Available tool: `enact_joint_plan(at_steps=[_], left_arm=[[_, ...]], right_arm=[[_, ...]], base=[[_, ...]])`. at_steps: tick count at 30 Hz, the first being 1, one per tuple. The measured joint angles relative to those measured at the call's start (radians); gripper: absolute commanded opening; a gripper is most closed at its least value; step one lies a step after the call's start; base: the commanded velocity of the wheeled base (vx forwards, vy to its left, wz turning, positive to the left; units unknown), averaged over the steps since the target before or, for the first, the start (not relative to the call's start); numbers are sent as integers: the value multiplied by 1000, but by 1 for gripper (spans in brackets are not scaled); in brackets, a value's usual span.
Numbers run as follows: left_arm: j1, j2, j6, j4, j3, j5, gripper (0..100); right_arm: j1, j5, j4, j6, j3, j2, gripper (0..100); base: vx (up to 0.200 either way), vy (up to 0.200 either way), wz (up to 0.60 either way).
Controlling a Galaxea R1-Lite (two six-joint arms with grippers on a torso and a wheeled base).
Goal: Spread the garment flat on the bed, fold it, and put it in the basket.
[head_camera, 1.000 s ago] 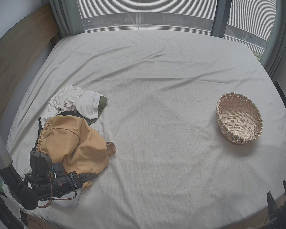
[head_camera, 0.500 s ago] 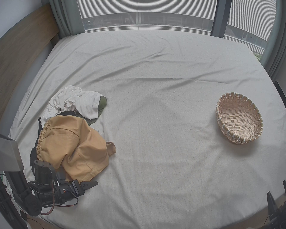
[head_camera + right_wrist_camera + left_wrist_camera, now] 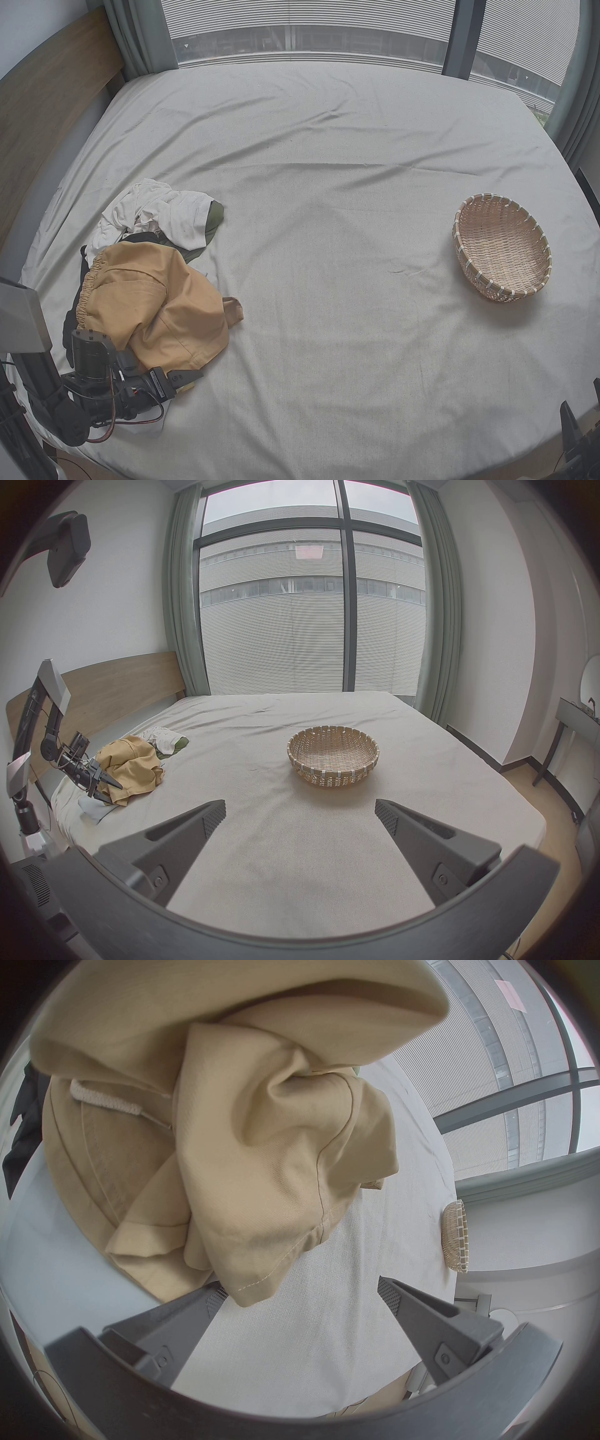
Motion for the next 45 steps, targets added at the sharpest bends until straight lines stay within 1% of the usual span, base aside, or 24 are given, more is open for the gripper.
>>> enact_joint_plan(at_steps=[8,13,20,28,29,45], left_arm=[[-5,25,3,-2,-16,2,100],[-6,37,4,0,-53,21,100],[-2,69,4,-3,-91,28,100],[-5,104,4,-43,-118,41,100],[-7,107,4,-46,-120,43,0],[-34,123,0,-76,-126,39,0]], right_arm=[[0,0,0,0,0,0,100],[0,0,0,0,0,0,100],[-1,0,0,0,0,0,100],[0,0,0,0,0,0,100],[0,0,0,0,0,0,100],[0,0,3,-3,0,0,100]], base=[[0,0,0],[0,0,0],[0,0,0],[0,0,0],[0,0,0],[0,0,0]])
